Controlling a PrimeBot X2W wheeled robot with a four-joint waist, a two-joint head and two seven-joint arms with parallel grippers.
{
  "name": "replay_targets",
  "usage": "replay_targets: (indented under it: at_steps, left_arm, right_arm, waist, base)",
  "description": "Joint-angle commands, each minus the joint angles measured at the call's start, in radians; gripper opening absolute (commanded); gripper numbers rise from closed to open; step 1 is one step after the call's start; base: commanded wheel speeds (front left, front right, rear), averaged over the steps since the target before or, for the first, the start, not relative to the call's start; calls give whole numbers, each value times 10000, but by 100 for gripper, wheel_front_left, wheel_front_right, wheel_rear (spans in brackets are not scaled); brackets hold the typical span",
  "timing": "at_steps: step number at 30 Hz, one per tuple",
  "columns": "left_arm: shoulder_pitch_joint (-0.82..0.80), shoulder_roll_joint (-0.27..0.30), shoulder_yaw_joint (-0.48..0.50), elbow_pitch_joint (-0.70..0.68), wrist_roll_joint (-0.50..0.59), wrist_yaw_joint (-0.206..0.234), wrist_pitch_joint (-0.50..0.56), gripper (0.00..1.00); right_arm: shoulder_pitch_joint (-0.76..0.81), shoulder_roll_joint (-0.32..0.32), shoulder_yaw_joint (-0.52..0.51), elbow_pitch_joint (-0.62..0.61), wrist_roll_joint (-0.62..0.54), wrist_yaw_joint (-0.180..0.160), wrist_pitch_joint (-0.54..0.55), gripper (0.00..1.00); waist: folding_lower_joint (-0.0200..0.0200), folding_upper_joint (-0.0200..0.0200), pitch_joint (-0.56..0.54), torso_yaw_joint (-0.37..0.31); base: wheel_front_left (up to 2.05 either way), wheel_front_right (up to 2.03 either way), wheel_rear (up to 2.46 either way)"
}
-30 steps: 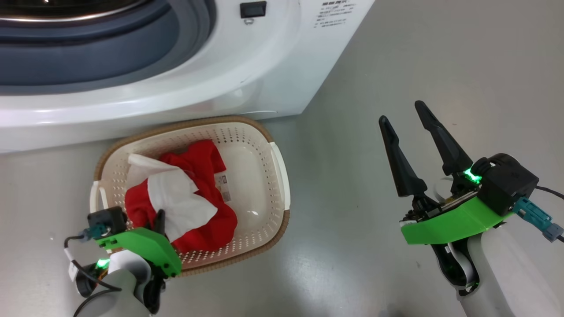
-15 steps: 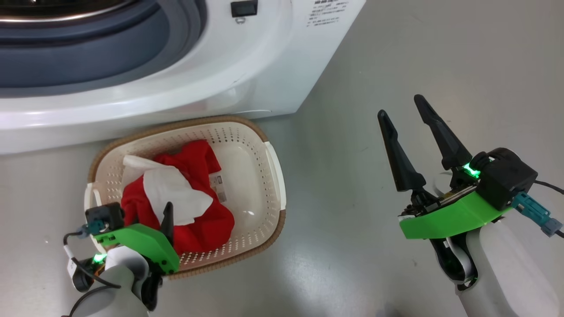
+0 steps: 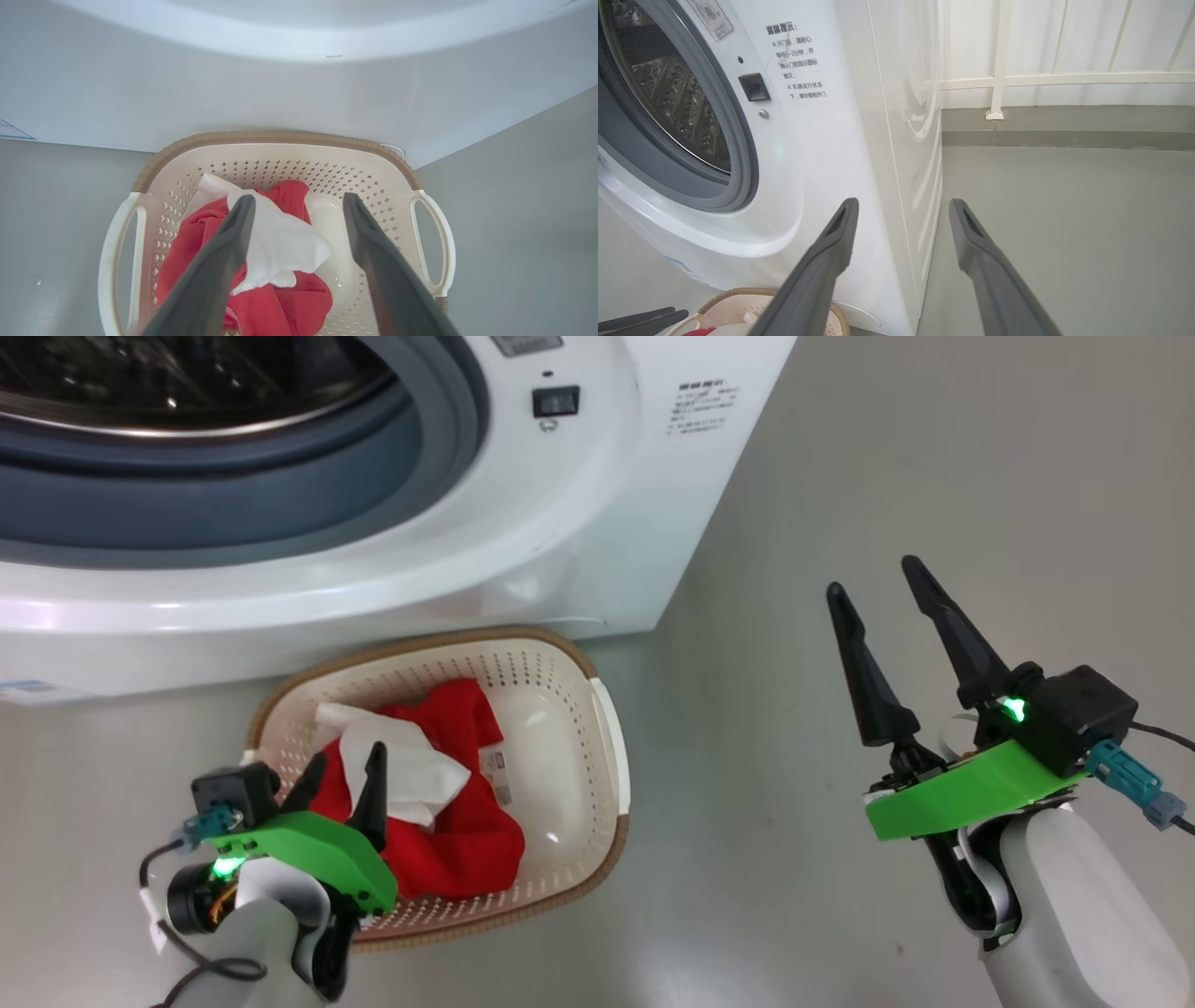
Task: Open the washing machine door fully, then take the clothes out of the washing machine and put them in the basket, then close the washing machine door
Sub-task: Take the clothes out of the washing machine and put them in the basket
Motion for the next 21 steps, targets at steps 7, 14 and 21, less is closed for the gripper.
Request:
replay_targets:
  at_steps: [7,14,21]
  left_arm:
    - [1163,131,904,-2058,585,-40,-121,100]
    - [2023,38,1557,-3867,1441,-56,-121,100]
    - [2722,-47,2045,-5390,2188,-21,-121,100]
  right_arm:
    - [383,173,-148,226,-345,35,-63,100]
    - [596,212,-210,425,-399,35,-63,100]
    - [880,240,-480,492,-547,35,-63,100]
  waist:
    - [-1,0,-1066,500]
    - [-1,0,-1755,686]
    - [-1,0,-2410,810]
  base:
    - [0,0,0]
    - [0,0,0]
    - [0,0,0]
